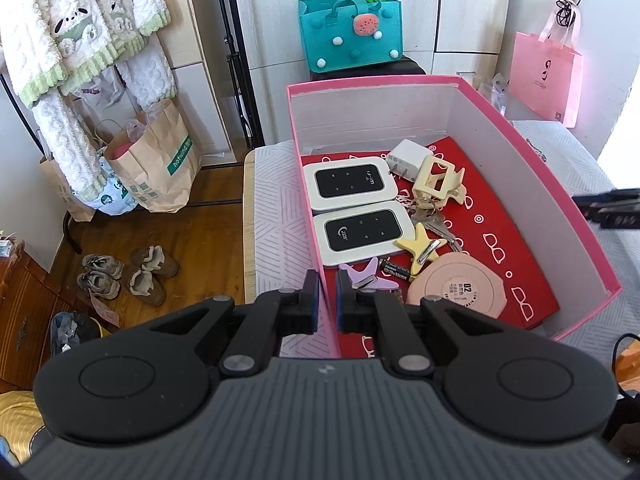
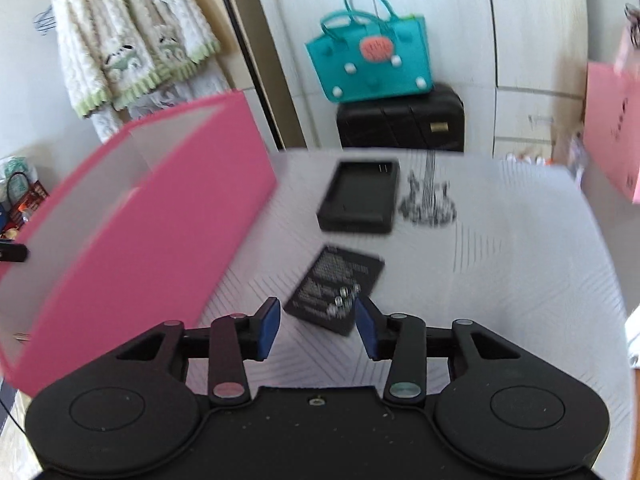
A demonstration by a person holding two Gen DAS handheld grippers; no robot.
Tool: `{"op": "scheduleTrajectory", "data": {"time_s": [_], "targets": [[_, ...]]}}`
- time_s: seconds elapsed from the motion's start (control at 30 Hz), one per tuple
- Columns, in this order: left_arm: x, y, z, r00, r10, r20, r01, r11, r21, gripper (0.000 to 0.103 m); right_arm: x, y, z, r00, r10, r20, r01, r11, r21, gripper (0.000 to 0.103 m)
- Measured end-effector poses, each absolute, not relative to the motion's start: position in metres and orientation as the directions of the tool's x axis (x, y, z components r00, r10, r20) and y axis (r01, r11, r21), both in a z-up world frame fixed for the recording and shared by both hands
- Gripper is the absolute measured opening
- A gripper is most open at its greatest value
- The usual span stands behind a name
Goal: Organize rigid objects
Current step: 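Move the right gripper to the black phone battery and grasp it, then carry the black phone battery into the box and release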
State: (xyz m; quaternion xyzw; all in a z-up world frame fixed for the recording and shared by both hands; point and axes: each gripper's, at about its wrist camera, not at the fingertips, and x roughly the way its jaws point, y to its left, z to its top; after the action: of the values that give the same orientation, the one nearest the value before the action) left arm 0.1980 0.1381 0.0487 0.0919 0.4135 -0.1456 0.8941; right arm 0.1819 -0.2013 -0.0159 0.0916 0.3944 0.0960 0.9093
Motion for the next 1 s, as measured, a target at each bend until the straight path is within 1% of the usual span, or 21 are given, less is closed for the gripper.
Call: {"op": "scheduleTrajectory", "data": {"time_s": [0.03, 0.23, 0.27, 0.3, 0.47, 0.53, 0.57, 0.6, 0.7, 0.8, 1.0], "targets": [[0.198, 0.138, 0.049, 0.615, -0.183, -0.767, 0.337, 0.94, 0.045, 0.007, 0.184, -0.2, -0.022, 0.67, 0.237, -0.703, -0.088, 0.966, 0.242, 0.048], [0.199, 0.135, 0.049, 0.619, -0.17, -0.767, 0.347, 0.935, 0.073, 0.007, 0.195, -0.189, -0.034, 0.704, 0.199, -0.681, -0.092, 0.977, 0.19, 0.064], [0.199, 0.135, 0.049, 0.621, -0.17, -0.765, 0.346, 0.935, 0.073, 0.007, 0.197, -0.187, -0.034, 0.708, 0.198, -0.678, -0.095, 0.978, 0.186, 0.069], [0.198, 0.135, 0.049, 0.622, -0.172, -0.764, 0.346, 0.936, 0.07, 0.007, 0.2, -0.186, -0.035, 0.716, 0.195, -0.671, -0.097, 0.979, 0.18, 0.07], [0.199, 0.136, 0.05, 0.619, -0.179, -0.765, 0.346, 0.936, 0.061, 0.007, 0.207, -0.176, -0.039, 0.746, 0.177, -0.641, -0.123, 0.984, 0.129, 0.07], [0.199, 0.136, 0.051, 0.62, -0.179, -0.764, 0.348, 0.935, 0.063, 0.007, 0.205, -0.173, -0.04, 0.751, 0.163, -0.64, -0.139, 0.986, 0.088, 0.064], [0.199, 0.136, 0.05, 0.619, -0.181, -0.764, 0.349, 0.935, 0.061, 0.007, 0.204, -0.172, -0.039, 0.755, 0.136, -0.642, -0.14, 0.989, 0.046, 0.055], [0.199, 0.136, 0.05, 0.619, -0.182, -0.764, 0.35, 0.935, 0.06, 0.007, 0.202, -0.172, -0.039, 0.755, 0.135, -0.642, -0.149, 0.988, 0.031, 0.055], [0.2, 0.136, 0.05, 0.619, -0.185, -0.763, 0.351, 0.935, 0.058, 0.007, 0.201, -0.18, -0.036, 0.744, 0.168, -0.646, -0.172, 0.983, 0.059, 0.055], [0.201, 0.136, 0.05, 0.621, -0.188, -0.761, 0.353, 0.934, 0.057, 0.007, 0.2, -0.178, -0.038, 0.749, 0.171, -0.64, -0.195, 0.98, 0.033, 0.056], [0.199, 0.137, 0.049, 0.628, -0.19, -0.754, 0.344, 0.938, 0.049, 0.007, 0.199, -0.176, -0.038, 0.755, 0.164, -0.635, -0.177, 0.983, 0.043, 0.054]]}}
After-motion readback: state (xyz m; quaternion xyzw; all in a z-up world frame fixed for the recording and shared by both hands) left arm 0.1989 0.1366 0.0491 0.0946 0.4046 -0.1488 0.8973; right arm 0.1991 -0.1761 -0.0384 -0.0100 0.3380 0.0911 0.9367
